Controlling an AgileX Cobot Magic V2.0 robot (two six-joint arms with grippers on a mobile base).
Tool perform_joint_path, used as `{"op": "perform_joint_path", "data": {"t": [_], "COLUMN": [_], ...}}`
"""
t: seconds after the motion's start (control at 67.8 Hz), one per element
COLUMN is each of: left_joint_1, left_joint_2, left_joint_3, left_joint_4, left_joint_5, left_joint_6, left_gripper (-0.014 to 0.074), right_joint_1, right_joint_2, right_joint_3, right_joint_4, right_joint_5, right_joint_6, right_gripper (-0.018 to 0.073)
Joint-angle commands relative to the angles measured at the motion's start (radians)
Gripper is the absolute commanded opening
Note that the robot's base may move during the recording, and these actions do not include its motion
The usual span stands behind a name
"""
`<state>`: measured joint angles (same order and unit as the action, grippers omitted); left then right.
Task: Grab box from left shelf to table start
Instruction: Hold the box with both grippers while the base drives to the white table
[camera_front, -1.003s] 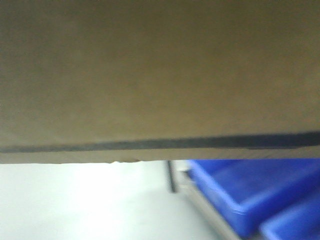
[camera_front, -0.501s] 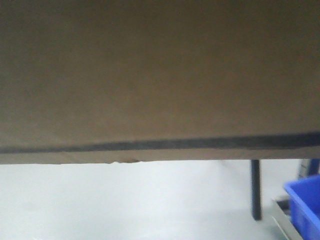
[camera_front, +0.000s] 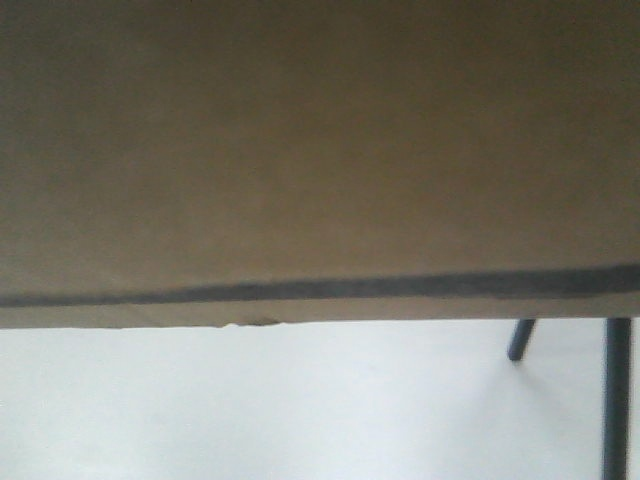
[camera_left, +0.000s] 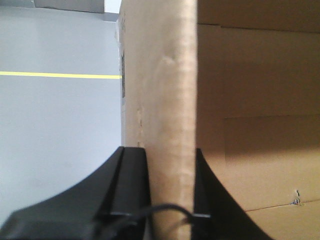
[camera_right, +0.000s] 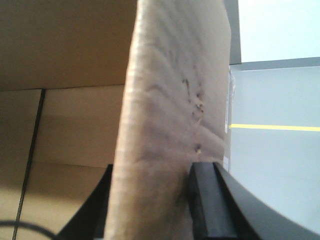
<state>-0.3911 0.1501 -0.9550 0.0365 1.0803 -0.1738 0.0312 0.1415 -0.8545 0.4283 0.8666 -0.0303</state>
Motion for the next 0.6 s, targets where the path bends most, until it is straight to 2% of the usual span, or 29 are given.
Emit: {"op": "perform_joint_path", "data": {"t": [0.0,0.59], "left_joint_1": [-0.018,-0.018], "left_joint_2": [0.009,0.009], "left_joint_3": [-0.038,-0.038], "left_joint_4": [-0.107,-0.107], "left_joint_5": [-0.198,-0.198], "left_joint_6": [-0.023,-0.023], "left_gripper": [-0.01,-0.01], "right_joint_1": [-0.003,-0.003], "right_joint_2": [0.022,0.022], "right_joint_3": [-0.027,-0.027], "right_joint_4": [0.01,0.01], "right_joint_5": [-0.169,-0.169], "right_joint_6": [0.012,0.012], "right_gripper": [0.0059,0.0059]}}
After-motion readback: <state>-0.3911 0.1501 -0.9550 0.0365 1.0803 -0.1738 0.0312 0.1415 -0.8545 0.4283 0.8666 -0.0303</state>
